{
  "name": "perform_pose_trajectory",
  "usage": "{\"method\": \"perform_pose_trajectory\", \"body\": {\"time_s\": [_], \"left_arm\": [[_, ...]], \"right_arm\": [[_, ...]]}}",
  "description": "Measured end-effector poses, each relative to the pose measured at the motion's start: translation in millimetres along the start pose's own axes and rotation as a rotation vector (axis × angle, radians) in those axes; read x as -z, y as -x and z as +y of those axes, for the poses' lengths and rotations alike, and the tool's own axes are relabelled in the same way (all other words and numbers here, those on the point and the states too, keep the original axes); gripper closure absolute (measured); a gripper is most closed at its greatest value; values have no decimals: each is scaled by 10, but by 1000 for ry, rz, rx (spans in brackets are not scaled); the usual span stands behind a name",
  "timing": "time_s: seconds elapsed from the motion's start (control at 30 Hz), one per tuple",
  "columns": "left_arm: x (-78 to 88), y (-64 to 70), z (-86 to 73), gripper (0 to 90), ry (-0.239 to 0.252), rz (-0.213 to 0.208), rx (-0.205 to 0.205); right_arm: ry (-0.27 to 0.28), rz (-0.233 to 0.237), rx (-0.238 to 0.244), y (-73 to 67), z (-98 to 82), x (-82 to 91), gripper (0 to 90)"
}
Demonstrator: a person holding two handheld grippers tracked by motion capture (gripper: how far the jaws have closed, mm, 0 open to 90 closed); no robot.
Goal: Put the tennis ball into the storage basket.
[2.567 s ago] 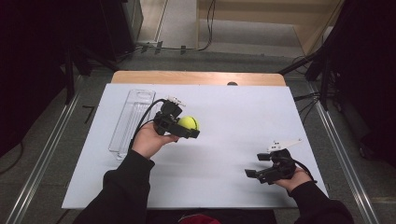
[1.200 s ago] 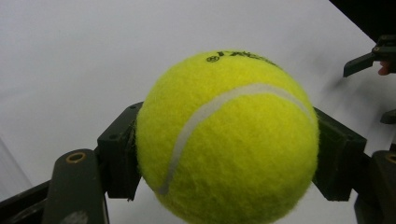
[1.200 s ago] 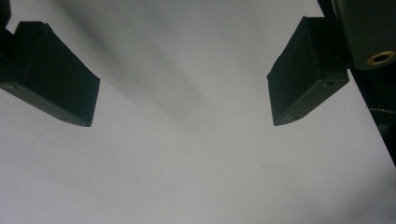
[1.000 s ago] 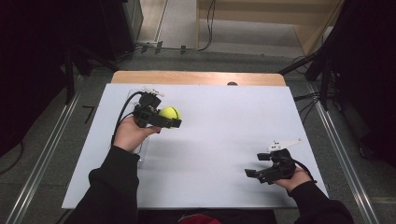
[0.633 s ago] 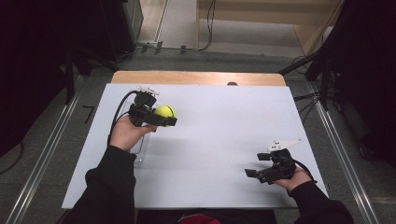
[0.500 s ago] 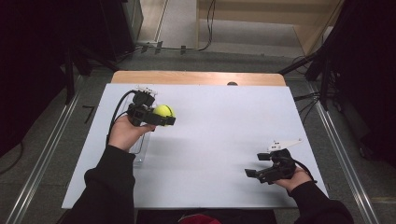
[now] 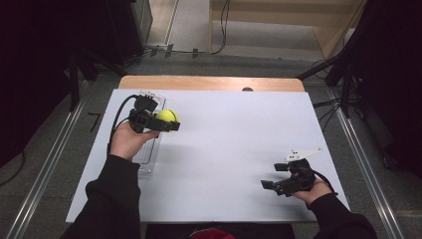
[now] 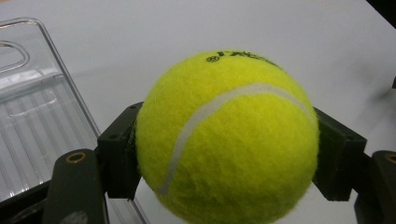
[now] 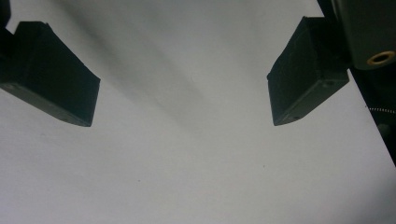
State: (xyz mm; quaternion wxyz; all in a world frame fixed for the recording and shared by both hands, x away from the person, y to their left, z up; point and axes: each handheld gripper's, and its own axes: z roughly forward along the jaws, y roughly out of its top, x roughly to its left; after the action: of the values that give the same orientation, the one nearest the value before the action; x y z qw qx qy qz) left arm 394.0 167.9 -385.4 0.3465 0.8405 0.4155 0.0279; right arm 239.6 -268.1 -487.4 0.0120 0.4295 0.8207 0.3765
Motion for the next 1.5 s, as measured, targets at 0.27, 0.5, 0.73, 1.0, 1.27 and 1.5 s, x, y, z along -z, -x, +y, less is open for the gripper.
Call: {"method": "perform_pose_trajectory", "body": {"time_s": [0.27, 0.5, 0.73, 1.0, 1.27, 1.5], "left_arm": [[45, -89, -23, 259, 11, 21, 21], [93, -178, -52, 259, 21, 39, 46], [132, -259, -81, 259, 26, 60, 67], [173, -325, -107, 259, 40, 93, 91], [207, -405, -142, 258, 42, 124, 115], [241, -462, -166, 258, 54, 143, 134]], "right_arm": [[-1, 0, 0, 0, 0, 0, 72], [-1, 0, 0, -1, 0, -1, 73], [-2, 0, 0, -1, 0, -1, 72], [-2, -1, 1, -1, 0, -2, 73], [-2, -1, 0, -1, 0, -1, 73], [-2, 0, 0, -1, 0, -2, 73]]}}
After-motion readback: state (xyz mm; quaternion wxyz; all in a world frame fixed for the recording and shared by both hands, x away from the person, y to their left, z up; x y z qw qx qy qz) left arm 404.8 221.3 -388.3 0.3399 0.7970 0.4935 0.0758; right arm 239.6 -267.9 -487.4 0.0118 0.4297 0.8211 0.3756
